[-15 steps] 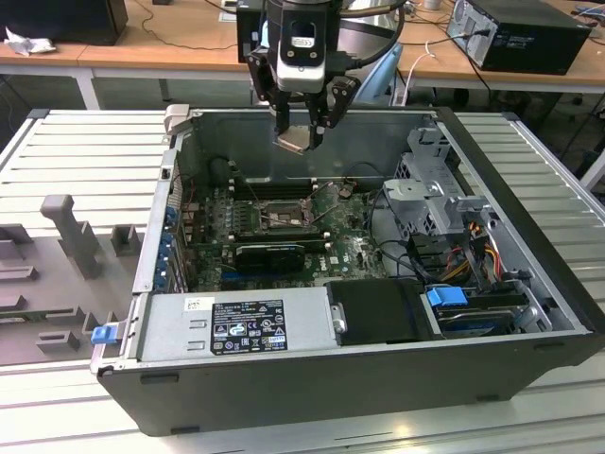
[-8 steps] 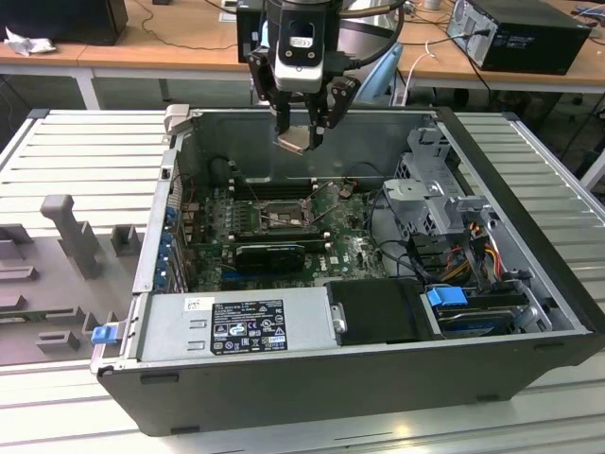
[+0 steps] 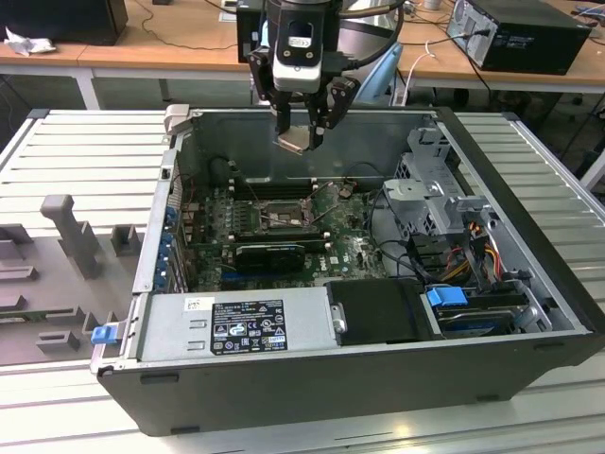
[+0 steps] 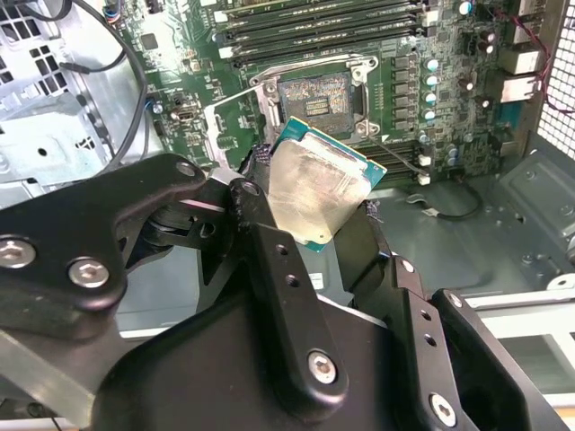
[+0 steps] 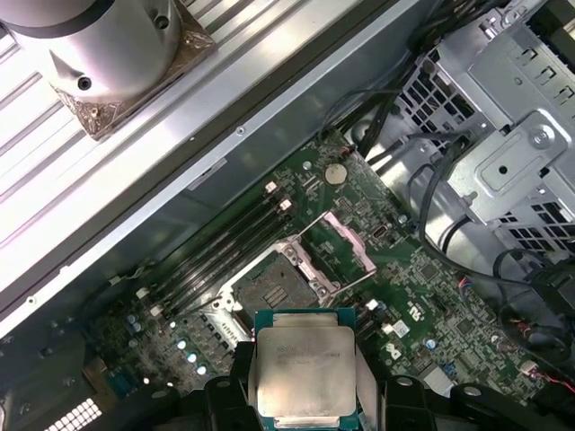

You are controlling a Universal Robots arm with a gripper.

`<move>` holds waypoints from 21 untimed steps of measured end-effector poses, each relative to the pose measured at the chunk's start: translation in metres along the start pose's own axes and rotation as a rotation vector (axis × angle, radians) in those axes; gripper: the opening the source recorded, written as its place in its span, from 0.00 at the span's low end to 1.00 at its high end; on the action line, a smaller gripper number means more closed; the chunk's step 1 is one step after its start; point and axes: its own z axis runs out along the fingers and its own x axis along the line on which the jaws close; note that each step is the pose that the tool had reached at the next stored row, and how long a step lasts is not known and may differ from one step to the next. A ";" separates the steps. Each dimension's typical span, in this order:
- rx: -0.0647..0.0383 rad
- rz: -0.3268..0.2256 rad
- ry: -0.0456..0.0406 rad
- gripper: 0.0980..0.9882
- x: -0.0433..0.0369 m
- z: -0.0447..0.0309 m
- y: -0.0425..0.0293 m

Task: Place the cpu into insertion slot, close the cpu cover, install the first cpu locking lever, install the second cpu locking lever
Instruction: 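Place the cpu into insertion slot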

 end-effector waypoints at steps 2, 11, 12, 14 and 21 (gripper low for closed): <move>0.000 0.005 -0.0005 0.48 0.0000 0.0000 0.0000; -0.001 0.027 -0.0024 0.48 0.0000 0.0001 0.0000; -0.001 0.028 -0.0025 0.48 0.0000 0.0001 0.0000; -0.001 0.034 -0.0030 0.48 0.0000 0.0002 0.0000; -0.001 0.050 -0.0045 0.48 0.0000 0.0002 -0.0001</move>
